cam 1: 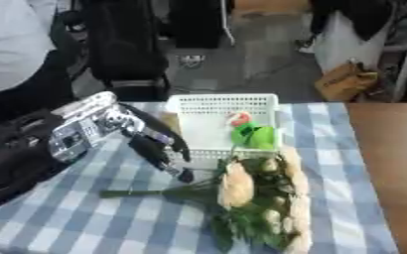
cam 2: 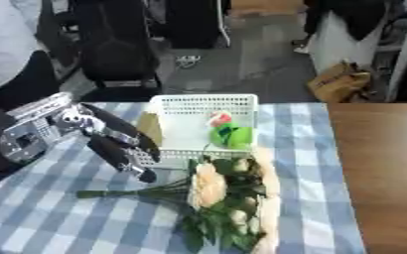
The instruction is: Pick up objects on the table and place them in the box.
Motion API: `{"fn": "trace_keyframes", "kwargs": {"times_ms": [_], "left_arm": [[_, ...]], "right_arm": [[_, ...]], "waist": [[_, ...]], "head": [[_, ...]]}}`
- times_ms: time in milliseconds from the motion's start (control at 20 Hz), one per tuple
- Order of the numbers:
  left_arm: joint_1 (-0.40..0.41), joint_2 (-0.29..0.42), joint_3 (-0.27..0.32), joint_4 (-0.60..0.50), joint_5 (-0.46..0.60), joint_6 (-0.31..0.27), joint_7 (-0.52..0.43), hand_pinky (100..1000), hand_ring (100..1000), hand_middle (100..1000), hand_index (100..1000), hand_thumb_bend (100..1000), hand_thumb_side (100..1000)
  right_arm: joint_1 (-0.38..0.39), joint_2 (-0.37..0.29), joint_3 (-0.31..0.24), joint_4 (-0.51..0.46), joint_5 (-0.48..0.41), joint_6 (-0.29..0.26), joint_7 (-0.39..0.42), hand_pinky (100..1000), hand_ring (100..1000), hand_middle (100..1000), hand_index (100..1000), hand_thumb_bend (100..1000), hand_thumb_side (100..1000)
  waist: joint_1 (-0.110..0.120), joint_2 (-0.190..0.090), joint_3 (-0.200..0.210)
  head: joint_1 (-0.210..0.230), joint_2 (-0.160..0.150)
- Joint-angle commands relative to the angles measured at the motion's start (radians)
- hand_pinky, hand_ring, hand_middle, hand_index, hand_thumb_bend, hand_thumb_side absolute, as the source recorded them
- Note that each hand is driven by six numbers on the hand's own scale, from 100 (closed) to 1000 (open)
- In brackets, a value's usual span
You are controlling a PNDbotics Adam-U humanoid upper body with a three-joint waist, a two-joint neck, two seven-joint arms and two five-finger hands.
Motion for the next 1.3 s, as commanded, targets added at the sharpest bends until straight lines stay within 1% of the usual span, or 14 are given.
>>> {"fn": "trace_keyframes", "kwargs": {"times_ms": [50, 300, 500, 550, 750, 1300], "left_arm": [[-0.021, 0.015, 0.005, -0.012, -0.003, 0.000, 0.001, 1000, 1000, 1000, 1000, 655, 1000], [-0.020, 0.006, -0.012, 0.001, 0.011, -0.019, 0.001, 1000, 1000, 1000, 1000, 661, 1000], [-0.022, -0.003, -0.023, 0.012, 0.000, -0.033, 0.001, 994, 1000, 1000, 1000, 661, 1000], [-0.021, -0.008, -0.029, 0.017, -0.006, -0.037, 0.001, 981, 1000, 1000, 1000, 679, 1000], [-0.024, -0.035, -0.046, 0.053, -0.047, -0.051, 0.001, 981, 1000, 1000, 1000, 694, 1000], [-0.019, -0.088, -0.053, 0.149, -0.143, -0.106, 0.001, 978, 1000, 1000, 1000, 714, 1000]], "right_arm": [[-0.004, -0.029, -0.006, -0.015, -0.006, -0.005, 0.000, 722, 771, 619, 642, 100, 977], [-0.005, -0.029, -0.004, -0.015, -0.010, -0.005, 0.003, 722, 771, 618, 640, 100, 979], [-0.006, -0.030, -0.001, -0.015, -0.013, -0.005, 0.006, 722, 771, 618, 639, 100, 980], [-0.007, -0.030, -0.001, -0.015, -0.015, -0.005, 0.007, 722, 771, 618, 638, 100, 980], [-0.009, -0.031, 0.000, -0.015, -0.020, -0.005, 0.009, 722, 771, 617, 636, 100, 981], [-0.012, -0.030, -0.002, -0.015, -0.029, -0.005, 0.015, 722, 769, 617, 634, 100, 979]], "waist": [[0.010, -0.022, -0.002], [0.010, -0.021, -0.006], [0.010, -0.021, -0.007], [0.010, -0.021, -0.009], [0.009, -0.020, -0.014], [0.006, -0.017, -0.017]], "head": [[0.000, 0.006], [-0.001, 0.006], [-0.001, 0.008], [-0.001, 0.007], [0.000, 0.005], [0.005, 0.001]]}}
